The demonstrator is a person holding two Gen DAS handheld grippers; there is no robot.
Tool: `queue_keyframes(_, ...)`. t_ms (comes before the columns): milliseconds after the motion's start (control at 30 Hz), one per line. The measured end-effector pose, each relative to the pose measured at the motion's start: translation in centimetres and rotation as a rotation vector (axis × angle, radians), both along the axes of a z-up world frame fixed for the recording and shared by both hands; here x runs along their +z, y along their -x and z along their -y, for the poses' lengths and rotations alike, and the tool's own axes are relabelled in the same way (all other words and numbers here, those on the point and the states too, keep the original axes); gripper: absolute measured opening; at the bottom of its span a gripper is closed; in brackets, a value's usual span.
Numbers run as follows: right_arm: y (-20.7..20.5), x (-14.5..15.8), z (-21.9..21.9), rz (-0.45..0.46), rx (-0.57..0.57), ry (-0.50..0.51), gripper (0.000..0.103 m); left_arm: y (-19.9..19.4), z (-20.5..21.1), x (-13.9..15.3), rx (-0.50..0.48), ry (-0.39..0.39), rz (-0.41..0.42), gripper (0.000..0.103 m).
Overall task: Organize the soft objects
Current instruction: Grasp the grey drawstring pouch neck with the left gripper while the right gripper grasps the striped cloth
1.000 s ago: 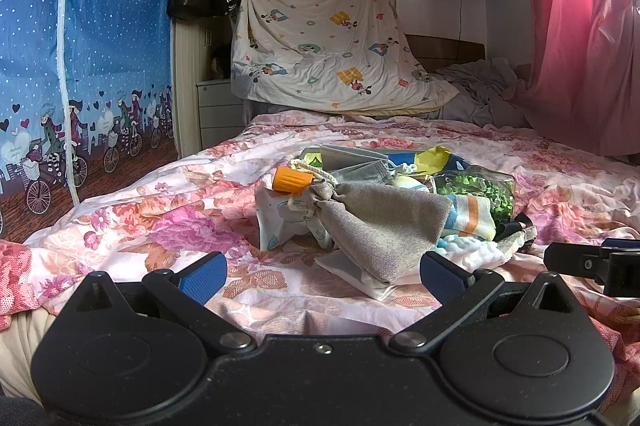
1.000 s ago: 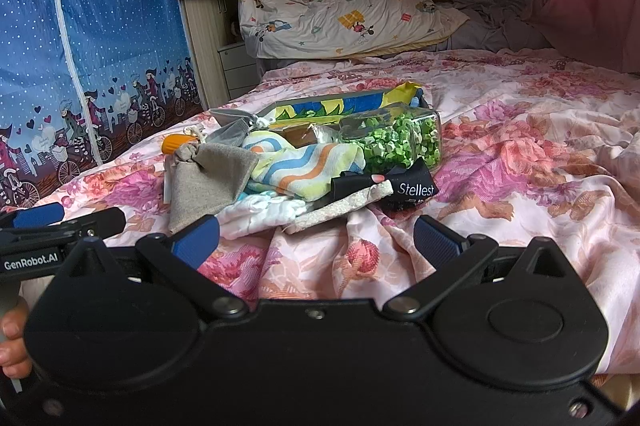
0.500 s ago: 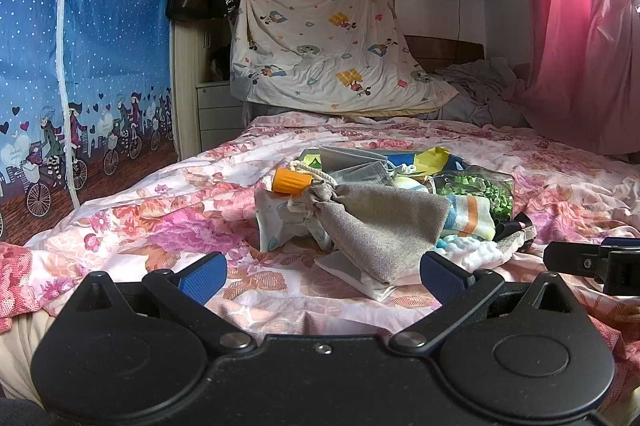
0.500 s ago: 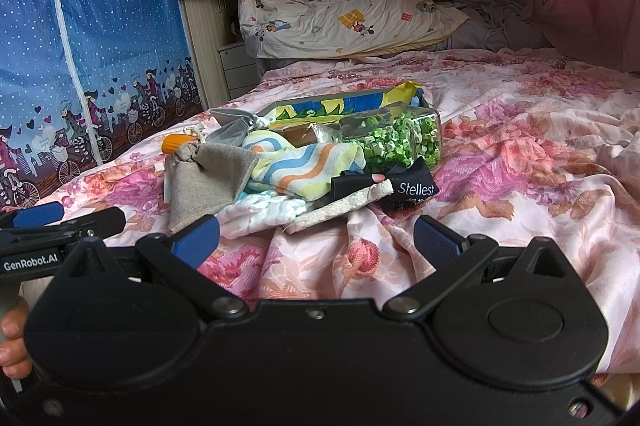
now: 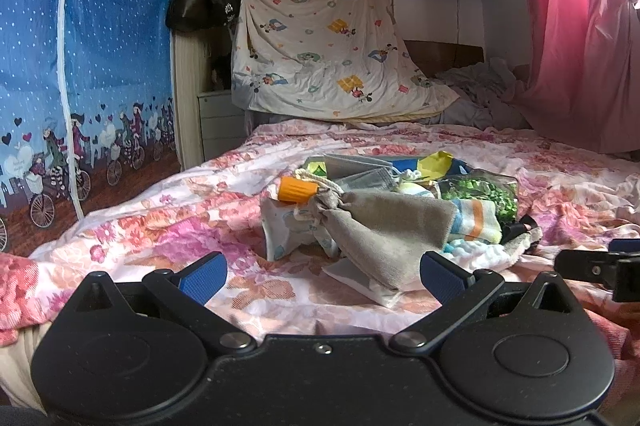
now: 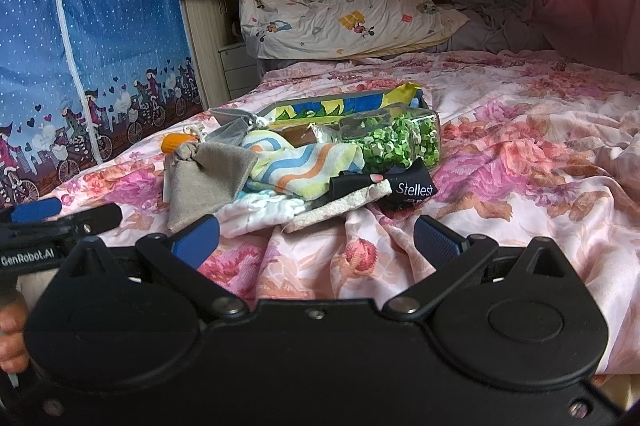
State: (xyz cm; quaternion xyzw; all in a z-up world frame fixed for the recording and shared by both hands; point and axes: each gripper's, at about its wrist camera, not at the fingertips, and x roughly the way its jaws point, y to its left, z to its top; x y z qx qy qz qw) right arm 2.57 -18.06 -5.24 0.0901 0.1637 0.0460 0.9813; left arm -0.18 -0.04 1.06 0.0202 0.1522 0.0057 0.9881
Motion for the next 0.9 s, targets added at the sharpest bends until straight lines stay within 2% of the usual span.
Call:
queue_keyframes(167, -0.3, 0.2, 0.6, -0.001, 0.002, 0.003, 0.103, -0.9, -1.0, 0.1, -0.018, 0.010, 0.009, 0.102)
queue_keyframes(433, -3.0, 1.8, 1.3, 0.002, 0.049, 0.038, 0.103, -4.1, -1.2, 0.7, -0.118, 0.025, -0.007, 0.102)
queue_keyframes(633, -7.8, 3.7, 0.8, -0.021, 0.111, 0.115, 0.102, -7.8, -1.0, 0.7, -0.175, 0.048, -0.059, 0.097)
queue_keyframes(900, -15.0, 5.3, -0.5, -0.094, 0.197, 0.166, 0.102, -12.3, -1.9, -0.8, -0.200, 0.146, -0.153, 0.083)
